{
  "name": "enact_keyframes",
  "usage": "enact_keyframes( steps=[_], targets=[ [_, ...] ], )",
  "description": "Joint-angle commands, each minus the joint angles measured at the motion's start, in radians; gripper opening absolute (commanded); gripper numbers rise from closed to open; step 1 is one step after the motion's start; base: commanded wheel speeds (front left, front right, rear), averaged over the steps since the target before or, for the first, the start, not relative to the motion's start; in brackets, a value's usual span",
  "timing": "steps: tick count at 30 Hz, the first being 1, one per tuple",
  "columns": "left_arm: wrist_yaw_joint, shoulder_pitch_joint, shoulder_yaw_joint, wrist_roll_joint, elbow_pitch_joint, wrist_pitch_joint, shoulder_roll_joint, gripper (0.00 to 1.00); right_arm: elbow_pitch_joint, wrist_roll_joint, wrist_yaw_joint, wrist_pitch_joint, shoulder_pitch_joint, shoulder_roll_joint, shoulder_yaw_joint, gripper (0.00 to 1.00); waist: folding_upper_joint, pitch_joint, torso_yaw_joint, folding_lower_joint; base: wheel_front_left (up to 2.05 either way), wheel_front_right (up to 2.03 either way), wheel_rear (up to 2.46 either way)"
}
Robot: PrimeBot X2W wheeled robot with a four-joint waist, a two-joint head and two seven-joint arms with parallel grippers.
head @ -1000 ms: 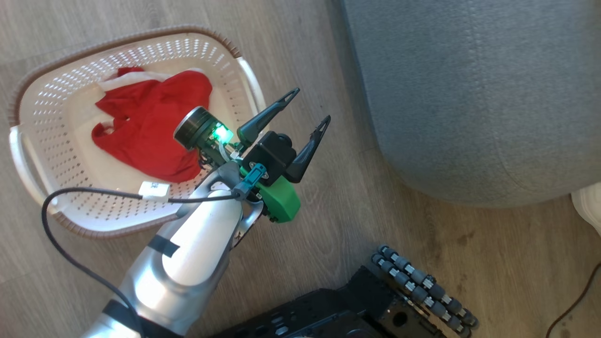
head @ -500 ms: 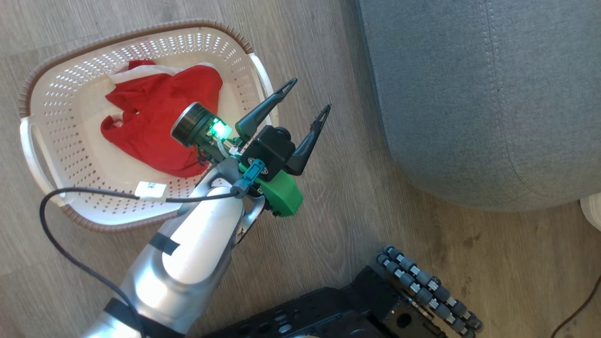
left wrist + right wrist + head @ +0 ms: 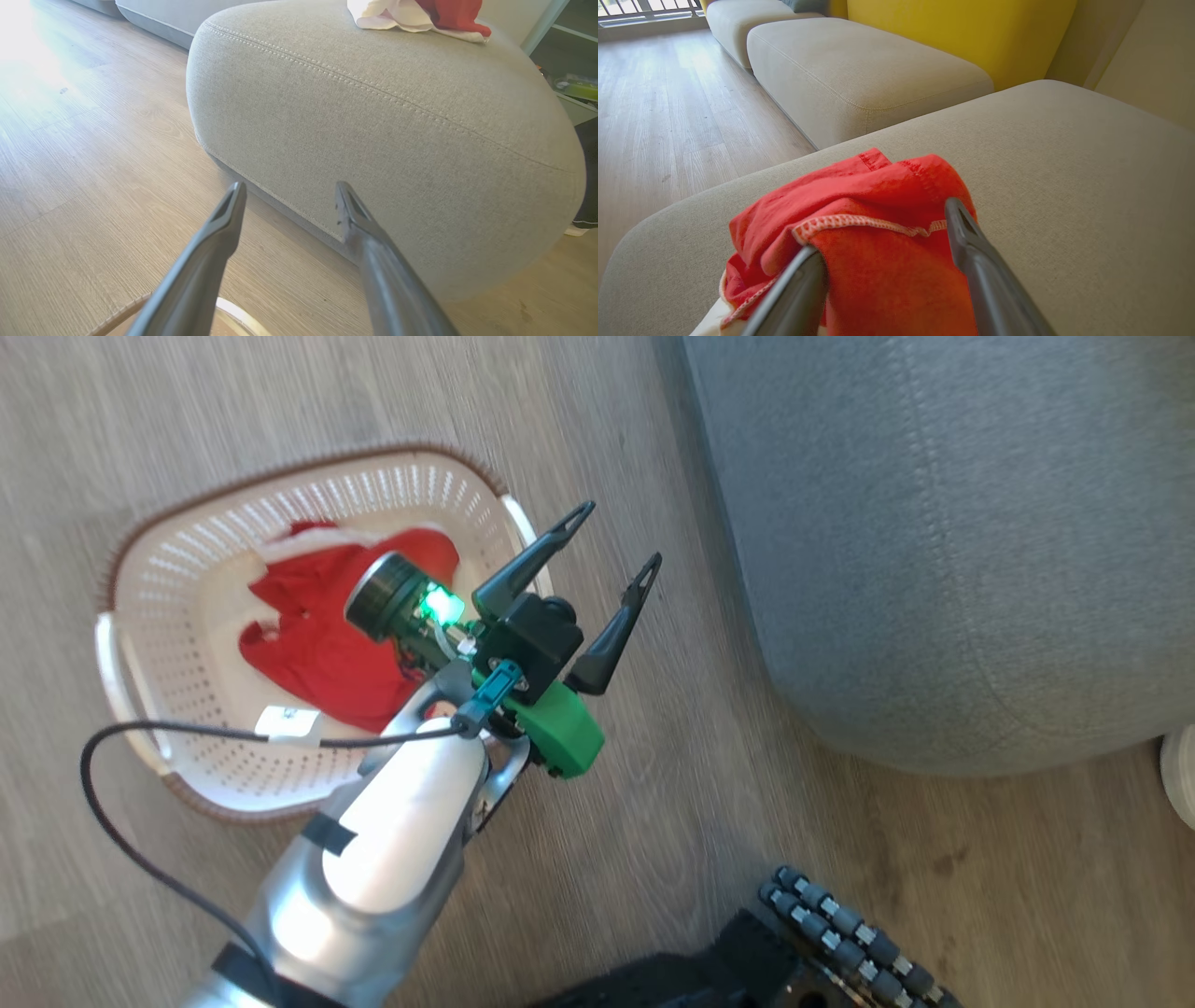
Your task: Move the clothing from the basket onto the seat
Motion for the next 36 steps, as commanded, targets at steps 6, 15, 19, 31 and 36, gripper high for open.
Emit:
enact_keyframes(
  steps=[6, 15, 19, 31, 36],
  targets=[
    [0.006, 0.088, 0.025, -0.057, -0.067, -0.005, -0.012, 1.0, -0.056, 0.015, 0.0, -0.012, 0.085, -0.04, 0.101, 1.0, 0.0, -0.163, 0.007, 0.0, 0.0, 0.0, 0.0],
    [0.02, 0.153, 0.047, -0.115, -0.115, -0.005, -0.013, 1.0, -0.196, 0.038, 0.0, -0.013, 0.15, -0.065, 0.215, 1.0, 0.0, -0.309, 0.032, 0.0, 0.0, 0.0, 0.0],
    [0.027, 0.197, 0.067, -0.138, -0.139, -0.005, -0.013, 1.0, -0.34, -0.013, 0.0, -0.014, 0.201, -0.082, 0.224, 1.0, 0.0, -0.376, 0.05, 0.0, 0.0, 0.0, 0.0],
    [0.039, 0.34, 0.136, -0.191, -0.224, -0.005, -0.013, 1.0, -0.729, -0.071, 0.0, -0.014, 0.455, 0.003, 0.125, 1.0, 0.0, -0.552, 0.132, 0.0, 0.0, 0.0, 0.0],
    [0.044, 0.393, 0.182, -0.2, -0.256, -0.005, -0.013, 1.0, -0.891, -0.081, 0.0, -0.014, 0.6, 0.056, 0.093, 1.0, 0.0, -0.601, 0.182, 0.0, 0.0, 0.0, 0.0]
  ],
)
